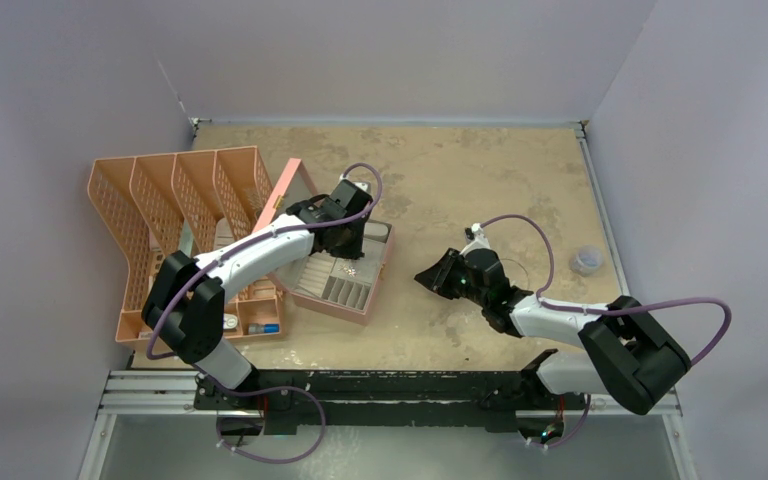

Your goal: Organize the mixed jewelry

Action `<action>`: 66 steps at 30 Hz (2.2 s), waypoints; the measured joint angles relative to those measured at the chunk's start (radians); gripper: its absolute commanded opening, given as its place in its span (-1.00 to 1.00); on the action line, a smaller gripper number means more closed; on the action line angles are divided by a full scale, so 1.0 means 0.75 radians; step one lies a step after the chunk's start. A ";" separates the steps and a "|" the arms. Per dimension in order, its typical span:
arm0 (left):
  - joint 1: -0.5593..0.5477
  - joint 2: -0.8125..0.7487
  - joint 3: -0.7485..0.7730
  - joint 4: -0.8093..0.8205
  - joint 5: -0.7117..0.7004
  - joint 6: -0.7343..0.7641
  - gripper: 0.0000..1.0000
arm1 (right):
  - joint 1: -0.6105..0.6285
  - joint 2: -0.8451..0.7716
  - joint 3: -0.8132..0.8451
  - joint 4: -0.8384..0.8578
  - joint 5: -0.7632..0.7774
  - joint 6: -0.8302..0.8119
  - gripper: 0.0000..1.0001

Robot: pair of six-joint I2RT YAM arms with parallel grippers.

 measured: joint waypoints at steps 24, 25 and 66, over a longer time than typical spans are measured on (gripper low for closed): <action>-0.009 0.001 -0.020 0.019 -0.010 -0.002 -0.77 | 0.000 0.000 0.000 0.000 0.001 0.000 -0.57; -0.009 0.001 -0.020 0.019 -0.010 -0.003 -0.74 | 0.000 0.000 0.000 0.000 0.001 0.000 -0.57; -0.021 -0.197 0.068 -0.108 -0.124 -0.098 0.35 | 0.000 0.000 0.000 0.001 0.022 0.000 -0.58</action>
